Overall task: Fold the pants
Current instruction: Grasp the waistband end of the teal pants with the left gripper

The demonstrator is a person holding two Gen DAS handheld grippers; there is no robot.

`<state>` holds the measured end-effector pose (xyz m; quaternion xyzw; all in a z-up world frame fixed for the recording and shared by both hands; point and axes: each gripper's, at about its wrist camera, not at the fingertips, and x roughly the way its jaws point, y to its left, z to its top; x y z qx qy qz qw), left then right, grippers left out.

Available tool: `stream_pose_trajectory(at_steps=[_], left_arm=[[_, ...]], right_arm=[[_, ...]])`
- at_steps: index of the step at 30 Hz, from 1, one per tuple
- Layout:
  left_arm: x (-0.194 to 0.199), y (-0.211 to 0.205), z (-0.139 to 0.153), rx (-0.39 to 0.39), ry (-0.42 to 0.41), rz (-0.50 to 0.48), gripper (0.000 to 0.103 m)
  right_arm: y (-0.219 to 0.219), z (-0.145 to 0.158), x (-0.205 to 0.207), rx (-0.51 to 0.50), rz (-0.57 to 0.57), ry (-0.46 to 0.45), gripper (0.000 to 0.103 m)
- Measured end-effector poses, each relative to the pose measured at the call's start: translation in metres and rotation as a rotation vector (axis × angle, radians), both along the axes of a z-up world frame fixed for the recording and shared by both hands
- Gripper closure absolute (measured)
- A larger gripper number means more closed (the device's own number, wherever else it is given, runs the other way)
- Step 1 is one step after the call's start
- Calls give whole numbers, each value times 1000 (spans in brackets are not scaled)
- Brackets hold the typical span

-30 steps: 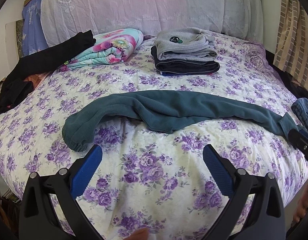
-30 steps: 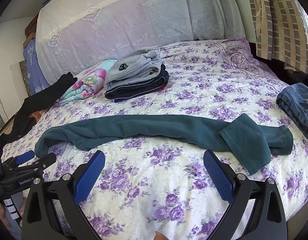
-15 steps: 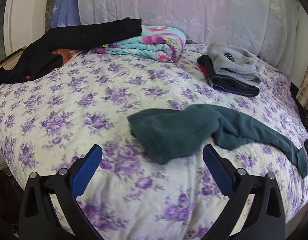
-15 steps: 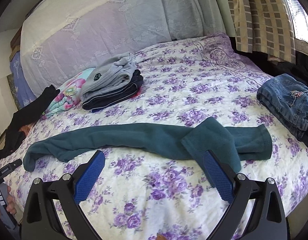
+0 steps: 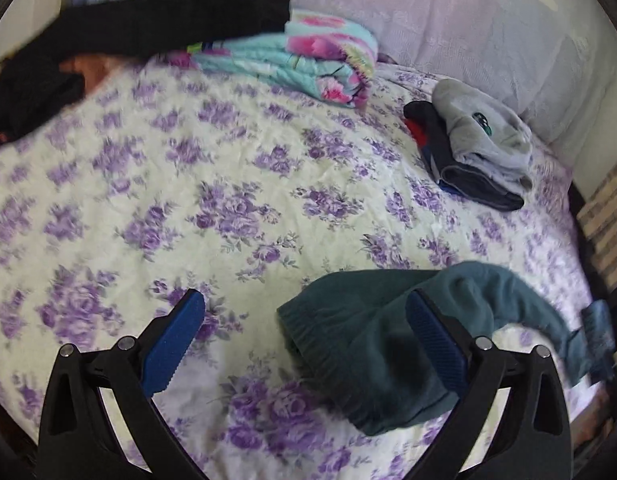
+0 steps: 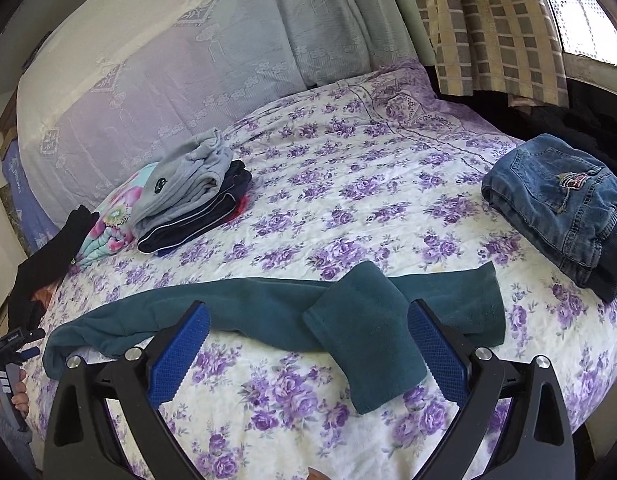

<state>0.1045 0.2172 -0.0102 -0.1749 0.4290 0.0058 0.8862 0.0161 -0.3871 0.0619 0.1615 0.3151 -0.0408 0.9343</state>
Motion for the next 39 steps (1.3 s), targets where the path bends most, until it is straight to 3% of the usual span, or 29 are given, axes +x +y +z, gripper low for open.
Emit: stream_pose_trajectory(at_steps=[5, 7, 10, 11, 18, 22, 27, 31, 32, 39], left_arm=[[14, 11, -10, -175, 34, -62, 5], [15, 8, -15, -207, 48, -96, 6], [16, 4, -23, -254, 76, -133, 21], [17, 3, -27, -276, 86, -143, 30], [17, 11, -40, -326, 118, -114, 43], [12, 30, -42, -342, 116, -57, 42], [17, 29, -52, -407, 119, -67, 44], [27, 22, -48, -433, 111, -95, 58], [28, 19, -49, -435, 119, -103, 67], [19, 26, -41, -464, 80, -79, 79]], right_arm=[[12, 1, 14, -14, 24, 7, 4], [16, 1, 18, -11, 35, 9, 4], [22, 1, 21, -3, 49, 10, 4], [23, 1, 22, -2, 54, 10, 4], [25, 0, 20, 24, 65, 5, 4], [24, 0, 20, 26, 66, 3, 4], [27, -1, 20, 25, 71, 4, 4], [31, 0, 20, 12, 76, 4, 4], [31, 0, 20, 10, 73, 3, 4], [29, -2, 20, 22, 65, 4, 4]])
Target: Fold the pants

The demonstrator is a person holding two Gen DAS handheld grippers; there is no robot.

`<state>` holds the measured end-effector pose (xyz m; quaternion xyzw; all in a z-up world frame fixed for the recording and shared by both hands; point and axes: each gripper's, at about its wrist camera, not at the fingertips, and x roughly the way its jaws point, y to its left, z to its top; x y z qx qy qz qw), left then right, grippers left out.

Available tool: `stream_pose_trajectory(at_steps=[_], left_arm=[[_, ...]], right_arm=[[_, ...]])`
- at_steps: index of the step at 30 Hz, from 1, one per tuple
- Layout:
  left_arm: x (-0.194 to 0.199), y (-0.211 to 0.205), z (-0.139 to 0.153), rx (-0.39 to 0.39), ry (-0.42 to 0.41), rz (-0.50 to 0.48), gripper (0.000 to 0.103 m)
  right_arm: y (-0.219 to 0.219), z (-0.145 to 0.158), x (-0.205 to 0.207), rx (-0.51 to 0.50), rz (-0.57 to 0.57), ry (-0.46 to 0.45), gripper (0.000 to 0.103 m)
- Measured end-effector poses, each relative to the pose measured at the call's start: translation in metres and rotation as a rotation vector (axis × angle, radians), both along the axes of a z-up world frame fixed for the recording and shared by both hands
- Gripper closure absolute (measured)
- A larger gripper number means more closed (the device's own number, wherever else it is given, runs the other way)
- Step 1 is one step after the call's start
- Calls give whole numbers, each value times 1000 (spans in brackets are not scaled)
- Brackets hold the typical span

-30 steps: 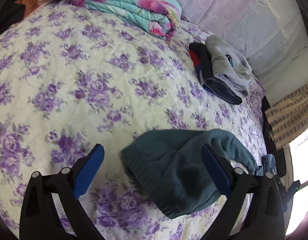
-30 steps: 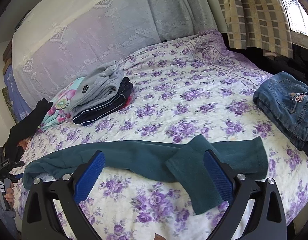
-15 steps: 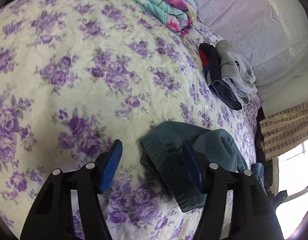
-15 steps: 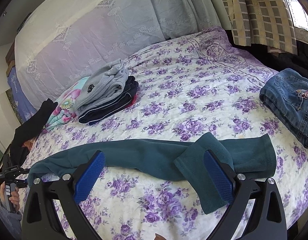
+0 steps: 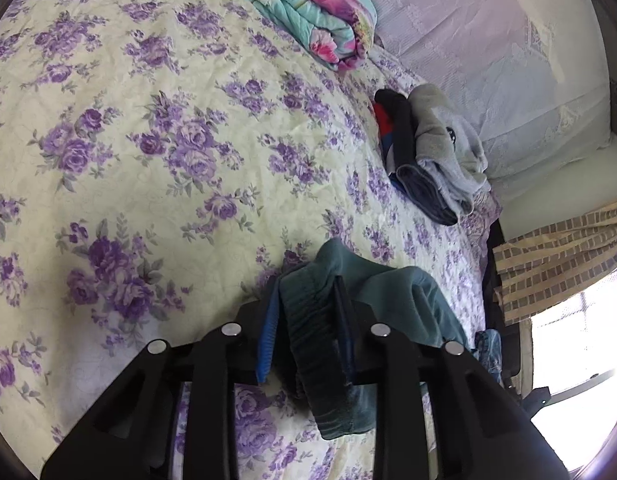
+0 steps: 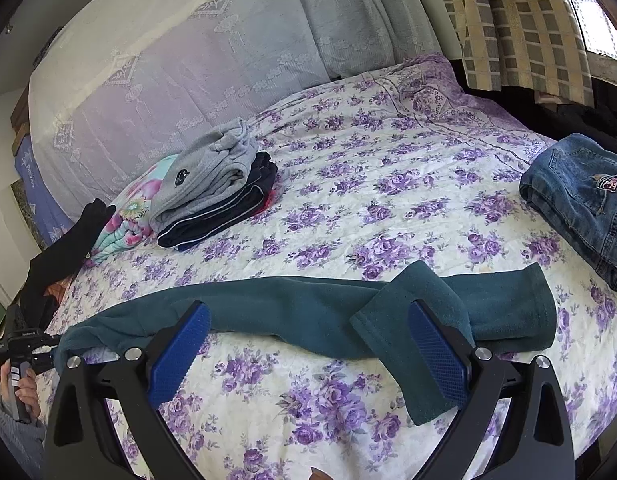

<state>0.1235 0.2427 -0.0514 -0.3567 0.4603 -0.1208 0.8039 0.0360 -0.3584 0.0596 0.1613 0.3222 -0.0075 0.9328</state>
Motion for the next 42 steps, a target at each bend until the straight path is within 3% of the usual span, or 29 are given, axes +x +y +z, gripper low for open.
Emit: stream_pose_trajectory(at_steps=[3, 11, 15, 21, 24, 26, 32, 34, 38, 40, 41, 42], left_arm=[[-6, -1, 14, 7, -39, 9, 82], [-27, -32, 106, 126, -272, -47, 83], [-31, -34, 134, 150, -330, -44, 84], [-31, -28, 136, 164, -316, -25, 84], [-32, -22, 127, 164, -296, -6, 84], [-33, -18, 120, 161, -284, 6, 84], [-33, -10, 109, 155, -255, 27, 84], [-33, -9, 108, 149, -253, 28, 84], [-32, -8, 108, 148, -251, 28, 84], [-32, -5, 106, 143, -247, 32, 84], [-31, -3, 104, 136, -245, 36, 84], [-31, -2, 103, 133, -243, 39, 84]], right_arm=[[2, -1, 0, -7, 5, -1, 4], [-15, 9, -8, -25, -32, -24, 4], [-41, 11, -14, 3, -71, -7, 4], [-97, 11, -20, 108, -134, 29, 4], [-117, 2, -25, 238, -112, 60, 5], [-115, -8, -30, 271, -82, 87, 9], [-72, -31, -43, 62, -34, 153, 15], [-63, -42, -40, 39, -16, 184, 17], [-60, -58, -32, 142, 20, 188, 34], [-63, -61, -26, 170, 10, 174, 56], [-66, -63, -24, 202, 20, 170, 76], [-71, -65, -21, 248, 24, 171, 81]])
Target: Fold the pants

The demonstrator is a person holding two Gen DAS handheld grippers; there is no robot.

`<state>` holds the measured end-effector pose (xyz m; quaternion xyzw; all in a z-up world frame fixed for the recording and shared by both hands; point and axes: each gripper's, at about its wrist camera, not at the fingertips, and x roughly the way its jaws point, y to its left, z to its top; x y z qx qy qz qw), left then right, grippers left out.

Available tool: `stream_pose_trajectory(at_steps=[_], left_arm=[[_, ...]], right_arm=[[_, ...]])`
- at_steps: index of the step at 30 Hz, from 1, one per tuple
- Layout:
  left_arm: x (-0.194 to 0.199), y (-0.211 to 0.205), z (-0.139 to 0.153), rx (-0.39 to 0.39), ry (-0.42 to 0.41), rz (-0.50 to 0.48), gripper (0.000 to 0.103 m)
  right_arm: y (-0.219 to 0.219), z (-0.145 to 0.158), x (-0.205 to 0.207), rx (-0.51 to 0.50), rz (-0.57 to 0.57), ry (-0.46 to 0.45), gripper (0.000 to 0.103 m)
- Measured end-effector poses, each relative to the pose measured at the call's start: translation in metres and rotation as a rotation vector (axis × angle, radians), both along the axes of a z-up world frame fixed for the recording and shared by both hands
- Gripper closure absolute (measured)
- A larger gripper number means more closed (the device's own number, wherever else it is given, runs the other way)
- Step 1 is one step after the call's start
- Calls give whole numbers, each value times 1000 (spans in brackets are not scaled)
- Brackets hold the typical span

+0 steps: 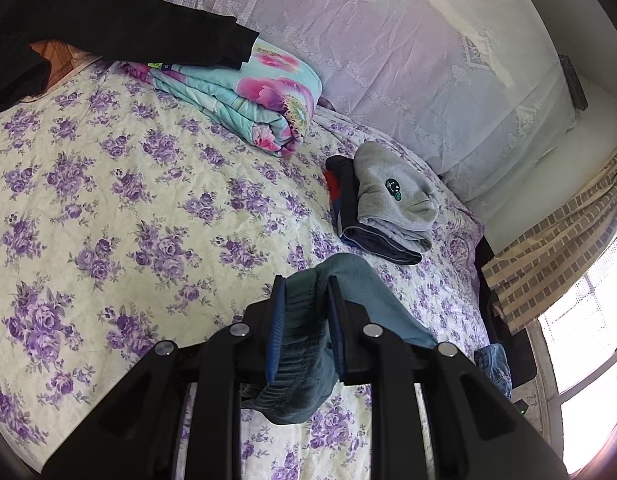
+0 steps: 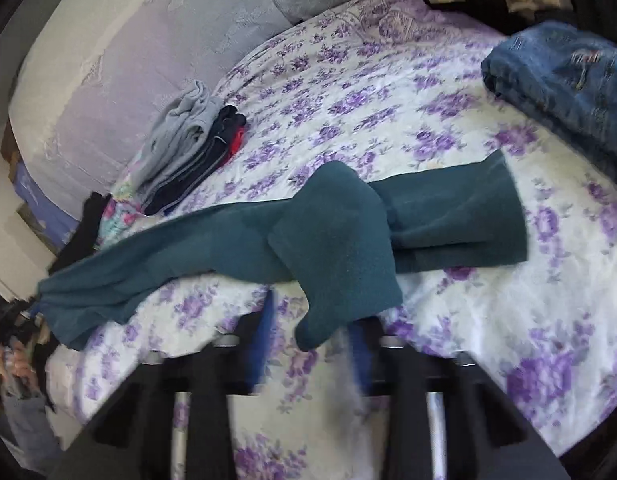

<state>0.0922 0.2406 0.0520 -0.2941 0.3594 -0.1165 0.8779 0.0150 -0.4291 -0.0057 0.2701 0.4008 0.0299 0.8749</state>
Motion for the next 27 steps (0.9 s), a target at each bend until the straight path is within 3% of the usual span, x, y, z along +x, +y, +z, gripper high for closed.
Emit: stream_pose_trajectory(at_steps=[3, 10, 12, 16, 20, 26, 27], left_arm=[[-1, 5, -2, -12, 2, 12, 84], [-13, 4, 16, -2, -40, 22, 84], [-21, 10, 28, 0, -80, 44, 90], [-27, 17, 38, 30, -94, 42, 90], [-24, 4, 1, 45, 10, -14, 90], [-23, -12, -56, 61, 122, -57, 89], [-22, -15, -60, 80, 130, -67, 82]], right_arm=[[-8, 8, -6, 11, -32, -36, 93], [-39, 62, -34, 36, -95, -167, 95], [-48, 70, -38, 57, -112, -183, 96], [-55, 66, -36, 37, -107, -131, 96], [-61, 48, -41, 85, -146, -111, 96], [-75, 61, -52, 94, -192, -154, 97], [-76, 62, -54, 89, -200, -155, 97]])
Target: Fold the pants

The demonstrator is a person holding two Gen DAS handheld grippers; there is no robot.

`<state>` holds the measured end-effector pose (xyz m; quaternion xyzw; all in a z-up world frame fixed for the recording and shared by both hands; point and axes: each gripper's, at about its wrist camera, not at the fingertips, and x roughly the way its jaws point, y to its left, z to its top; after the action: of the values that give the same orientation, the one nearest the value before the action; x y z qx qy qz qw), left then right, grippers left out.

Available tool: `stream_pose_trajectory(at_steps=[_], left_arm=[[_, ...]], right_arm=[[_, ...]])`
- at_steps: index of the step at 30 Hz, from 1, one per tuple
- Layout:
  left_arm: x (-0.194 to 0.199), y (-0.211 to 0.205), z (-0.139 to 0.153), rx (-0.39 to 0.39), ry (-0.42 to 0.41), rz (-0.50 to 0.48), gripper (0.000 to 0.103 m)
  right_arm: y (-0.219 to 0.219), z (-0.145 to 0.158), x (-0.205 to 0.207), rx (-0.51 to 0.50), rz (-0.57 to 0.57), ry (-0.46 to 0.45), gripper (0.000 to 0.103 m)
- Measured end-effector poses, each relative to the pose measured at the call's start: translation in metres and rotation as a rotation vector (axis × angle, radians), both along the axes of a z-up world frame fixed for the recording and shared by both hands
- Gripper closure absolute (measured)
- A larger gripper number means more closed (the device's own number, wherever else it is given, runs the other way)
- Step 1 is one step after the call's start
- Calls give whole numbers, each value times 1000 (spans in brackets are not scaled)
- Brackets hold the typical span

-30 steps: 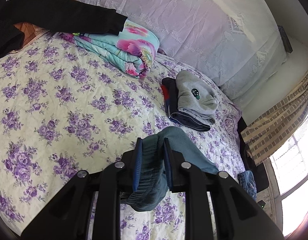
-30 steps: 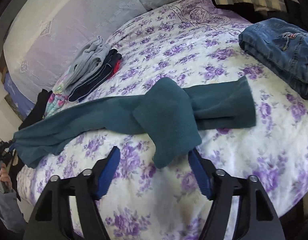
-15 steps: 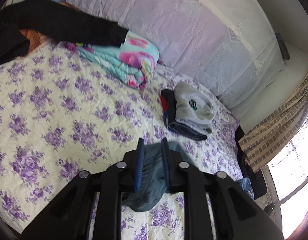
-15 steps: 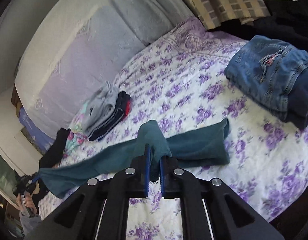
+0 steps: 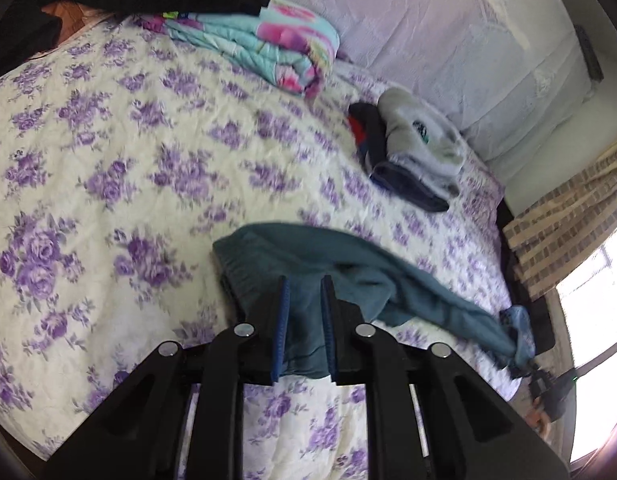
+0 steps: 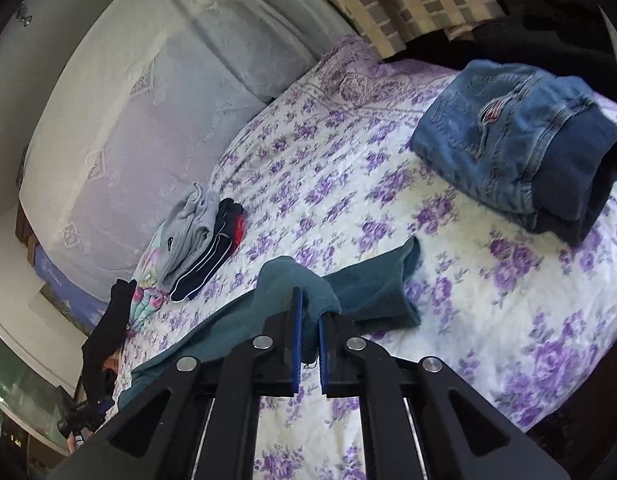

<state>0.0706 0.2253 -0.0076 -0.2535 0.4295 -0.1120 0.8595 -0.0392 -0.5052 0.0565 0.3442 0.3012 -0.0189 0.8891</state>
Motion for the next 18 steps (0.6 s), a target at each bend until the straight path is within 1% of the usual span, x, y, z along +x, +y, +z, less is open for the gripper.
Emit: stream_pose_trajectory(at_steps=[1, 2, 3, 5, 7, 9, 11, 14, 16, 18], left_arm=[[2, -3, -3, 18, 6, -8, 75], [4, -3, -5, 35, 9, 0, 59], [9, 0, -8, 29, 11, 14, 54], [21, 10, -15, -15, 35, 38, 54], [32, 19, -21, -40, 57, 58, 54], [43, 25, -29, -88, 91, 58, 54], [50, 25, -33, -129, 103, 45, 54], [57, 20, -36, -105, 119, 31, 54], [62, 20, -41, -136, 136, 13, 54], [62, 25, -45, -140, 155, 50, 54]], right_arm=[[-2, -1, -2, 4, -7, 4, 97], [-4, -2, -3, 11, -9, 11, 97], [-5, -6, -4, 17, -12, 23, 97], [-4, -12, -4, 25, -14, 33, 97], [-3, -15, -4, 33, -18, 30, 97], [-4, -15, -3, 35, -21, 28, 97], [-5, -14, -2, 36, -19, 28, 97], [-2, -11, 0, 28, -8, 25, 97], [-1, -11, 1, 25, -2, 27, 97], [0, -13, 3, 25, 4, 34, 97]])
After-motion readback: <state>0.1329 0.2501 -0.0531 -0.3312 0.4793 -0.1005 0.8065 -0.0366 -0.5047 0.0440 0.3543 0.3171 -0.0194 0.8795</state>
